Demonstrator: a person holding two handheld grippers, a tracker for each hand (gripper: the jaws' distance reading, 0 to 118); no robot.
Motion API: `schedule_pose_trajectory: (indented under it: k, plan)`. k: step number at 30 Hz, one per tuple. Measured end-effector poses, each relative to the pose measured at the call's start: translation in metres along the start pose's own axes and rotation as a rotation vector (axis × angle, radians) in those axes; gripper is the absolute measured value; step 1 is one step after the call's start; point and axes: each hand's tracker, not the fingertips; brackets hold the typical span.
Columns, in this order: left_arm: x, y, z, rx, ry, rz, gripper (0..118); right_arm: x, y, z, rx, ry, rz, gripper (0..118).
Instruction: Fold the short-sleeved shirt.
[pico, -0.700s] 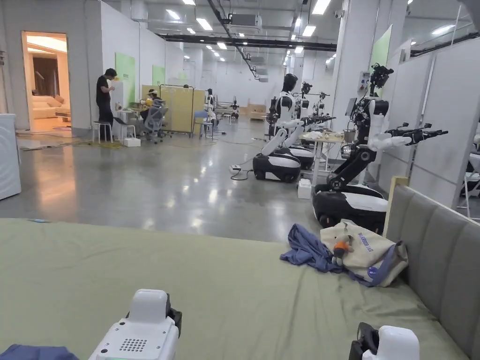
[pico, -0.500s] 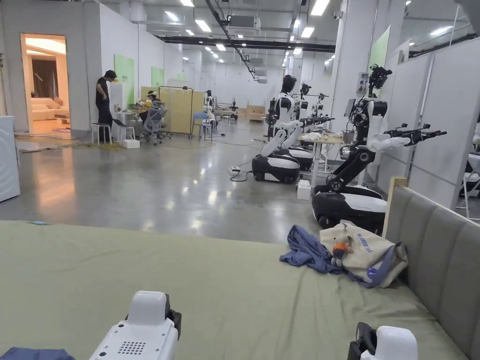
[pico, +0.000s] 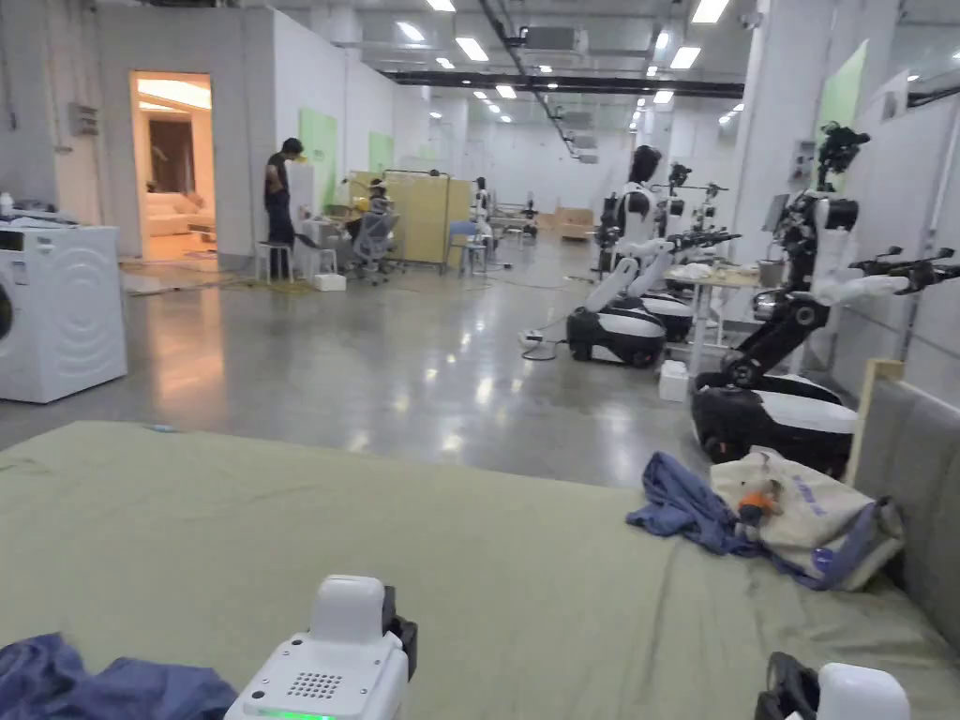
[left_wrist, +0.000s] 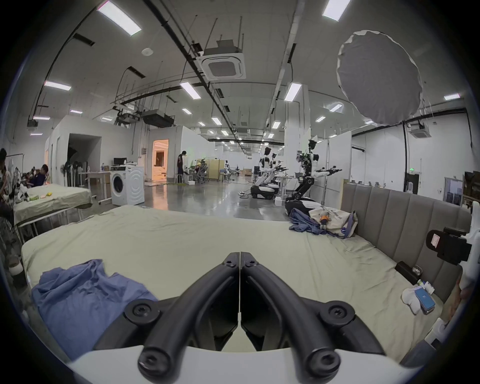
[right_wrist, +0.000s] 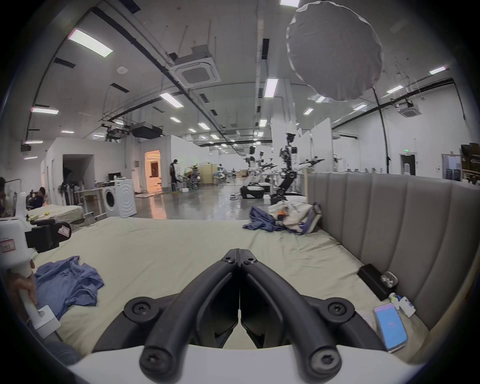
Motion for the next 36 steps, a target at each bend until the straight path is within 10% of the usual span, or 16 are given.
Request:
schedule_pose_trajectory:
  k: [10,11,13,14,25,28,29,30,32,36]
  plan:
    - [-0.212,-0.039,0.074,-0.166,0.371,0.103,1,-0.177,-0.02,-0.009,-0.09,0.416,0.006,2]
    - [-0.236,-0.042,0.066,-0.258,0.362,0.075,10,-0.184,-0.023,-0.011,-0.104,0.438,0.005,2]
    - [-0.283,-0.047,0.029,-0.477,0.351,0.026,114,-0.193,-0.027,-0.012,-0.123,0.45,0.034,2]
    - [-0.302,-0.059,0.012,-0.53,0.3,0.067,118,-0.193,-0.03,-0.014,-0.128,0.447,0.06,2]
    - [-0.383,-0.115,-0.211,-0.964,0.354,-0.014,113,-0.129,-0.049,-0.053,-0.219,0.232,0.178,2]
    - [-0.387,-0.112,-0.199,-0.886,0.282,0.058,88,-0.12,-0.057,-0.059,-0.263,0.202,0.162,2]
    - [-0.386,-0.11,-0.196,-0.877,0.272,0.059,57,-0.119,-0.06,-0.06,-0.272,0.199,0.157,2]
    - [-0.387,-0.104,-0.191,-0.856,0.252,0.071,1,-0.12,-0.063,-0.06,-0.287,0.205,0.147,2]
    - [-0.382,-0.099,-0.185,-0.792,0.357,-0.103,2,-0.123,-0.066,-0.057,-0.306,0.221,0.136,2]
    - [-0.392,-0.089,-0.164,-0.705,0.345,0.077,2,-0.129,-0.064,-0.045,-0.314,0.25,0.127,2]
